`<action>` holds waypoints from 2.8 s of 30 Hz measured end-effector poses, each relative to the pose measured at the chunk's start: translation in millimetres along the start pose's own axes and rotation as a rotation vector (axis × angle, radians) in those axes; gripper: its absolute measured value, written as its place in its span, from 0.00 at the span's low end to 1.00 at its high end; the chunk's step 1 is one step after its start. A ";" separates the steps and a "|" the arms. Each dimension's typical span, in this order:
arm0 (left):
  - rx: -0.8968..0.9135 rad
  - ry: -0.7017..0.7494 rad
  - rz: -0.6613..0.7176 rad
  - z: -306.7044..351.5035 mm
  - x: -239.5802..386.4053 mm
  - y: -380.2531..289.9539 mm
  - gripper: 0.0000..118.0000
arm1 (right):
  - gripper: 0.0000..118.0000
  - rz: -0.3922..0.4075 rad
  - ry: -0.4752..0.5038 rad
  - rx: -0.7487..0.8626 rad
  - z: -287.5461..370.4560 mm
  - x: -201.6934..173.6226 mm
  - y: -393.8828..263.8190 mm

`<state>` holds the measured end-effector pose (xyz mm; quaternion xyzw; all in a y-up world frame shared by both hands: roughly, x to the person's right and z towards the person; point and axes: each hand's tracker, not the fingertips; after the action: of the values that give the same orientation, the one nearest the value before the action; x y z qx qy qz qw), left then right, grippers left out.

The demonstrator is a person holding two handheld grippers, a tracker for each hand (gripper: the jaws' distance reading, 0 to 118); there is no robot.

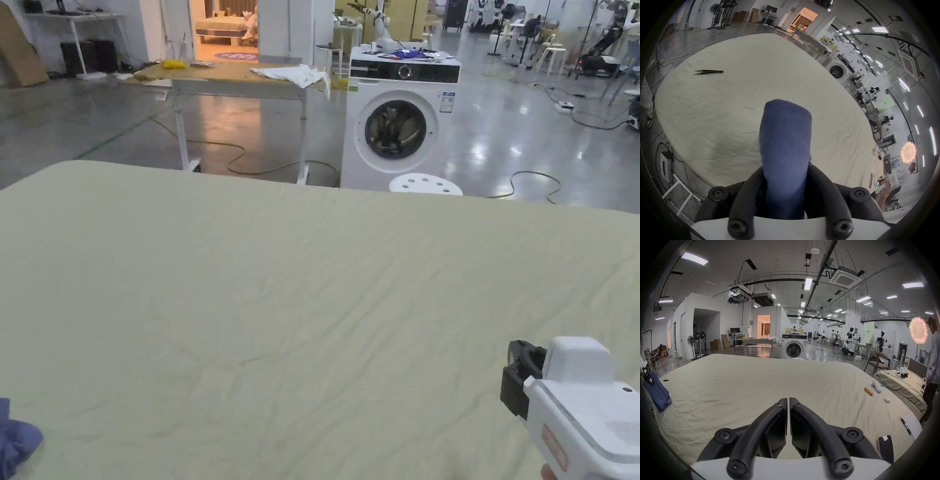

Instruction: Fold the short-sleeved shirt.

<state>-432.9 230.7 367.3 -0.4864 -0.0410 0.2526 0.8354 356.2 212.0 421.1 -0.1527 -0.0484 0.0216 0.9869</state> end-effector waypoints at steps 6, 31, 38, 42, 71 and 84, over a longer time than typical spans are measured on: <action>0.075 0.251 -0.161 -7.6 13.5 2.2 0.67 | 0.01 -0.005 0.019 -0.036 -1.4 -3.8 -7.4; 0.547 0.185 -0.589 -121.0 260.2 -139.6 0.62 | 0.01 -0.038 -0.008 0.004 -4.7 -5.6 -16.1; 0.805 0.105 -0.622 -159.2 337.9 -170.4 0.44 | 0.01 -0.078 -0.037 0.103 -4.7 -20.8 -11.1; 0.855 0.082 -0.615 -163.3 366.1 -175.7 0.10 | 0.01 -0.080 -0.057 0.141 -6.4 -24.5 -4.2; 0.902 0.045 -0.618 -161.3 382.0 -182.4 0.00 | 0.01 -0.047 -0.052 0.153 -6.0 -28.9 -2.9; 0.889 0.063 -0.611 -160.2 371.2 -182.9 0.14 | 0.07 -0.041 -0.049 0.141 -5.8 -28.6 -8.1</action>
<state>9.9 202.4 370.1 -0.0590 -0.0448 -0.0236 0.9970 328.6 200.9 415.6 -0.0811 -0.0740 0.0085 0.9939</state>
